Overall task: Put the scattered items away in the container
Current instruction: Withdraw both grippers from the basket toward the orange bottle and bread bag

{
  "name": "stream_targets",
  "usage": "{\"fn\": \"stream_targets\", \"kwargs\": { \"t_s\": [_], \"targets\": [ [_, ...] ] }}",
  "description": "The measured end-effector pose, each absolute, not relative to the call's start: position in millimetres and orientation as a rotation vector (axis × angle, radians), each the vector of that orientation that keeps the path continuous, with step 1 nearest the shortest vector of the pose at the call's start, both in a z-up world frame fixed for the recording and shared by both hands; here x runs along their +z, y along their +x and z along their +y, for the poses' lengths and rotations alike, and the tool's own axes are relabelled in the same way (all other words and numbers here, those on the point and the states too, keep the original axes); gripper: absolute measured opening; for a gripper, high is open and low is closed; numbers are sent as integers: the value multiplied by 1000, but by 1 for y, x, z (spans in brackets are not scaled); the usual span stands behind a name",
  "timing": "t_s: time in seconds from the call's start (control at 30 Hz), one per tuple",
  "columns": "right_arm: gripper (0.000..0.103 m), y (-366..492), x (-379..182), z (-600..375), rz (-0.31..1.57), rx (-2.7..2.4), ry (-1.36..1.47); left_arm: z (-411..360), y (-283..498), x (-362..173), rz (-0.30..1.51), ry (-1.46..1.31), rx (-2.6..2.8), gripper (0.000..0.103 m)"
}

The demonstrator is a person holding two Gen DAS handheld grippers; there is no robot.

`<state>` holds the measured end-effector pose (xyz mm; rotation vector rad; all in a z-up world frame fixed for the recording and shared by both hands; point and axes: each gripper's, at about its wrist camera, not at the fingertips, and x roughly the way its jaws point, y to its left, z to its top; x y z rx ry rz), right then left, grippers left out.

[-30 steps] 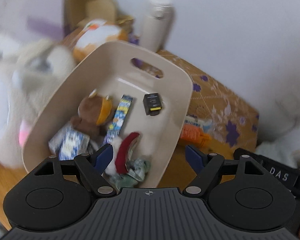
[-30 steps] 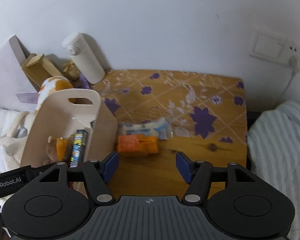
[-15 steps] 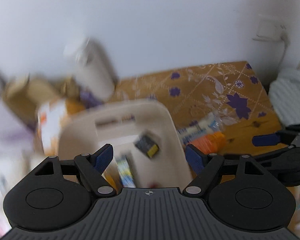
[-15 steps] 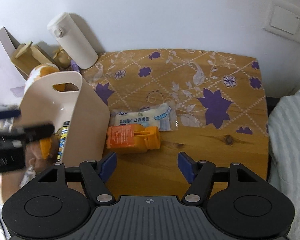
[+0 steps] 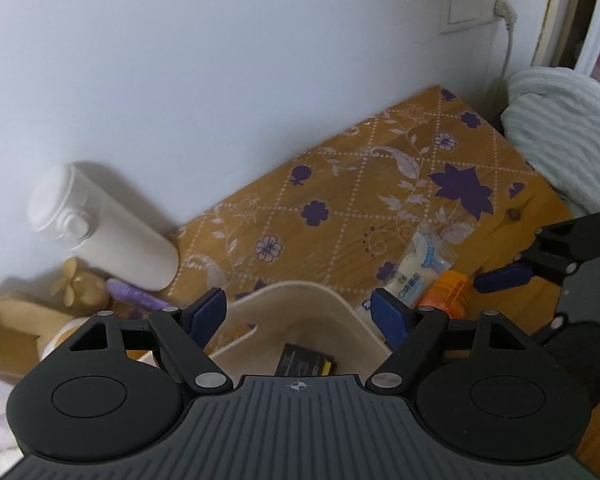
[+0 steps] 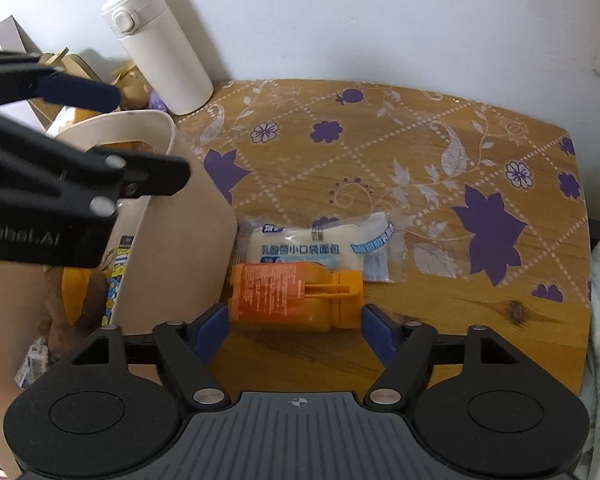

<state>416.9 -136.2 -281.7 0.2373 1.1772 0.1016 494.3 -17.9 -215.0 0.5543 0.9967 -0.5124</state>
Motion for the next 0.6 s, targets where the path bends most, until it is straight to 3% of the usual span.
{"fn": "stream_targets", "kwargs": {
  "t_s": [0.3,0.43,0.6],
  "targets": [
    [79,426,-288,-140,1176,93,235,-26,517,-223,1017,549,-573,81],
    [88,421,-288,-135,1183,91,152,-30,519,-227,1023,561,-586,81],
    [88,426,-294,-143,1227,1,177,-37,518,-230,1026,585,-616,81]
  ]
}}
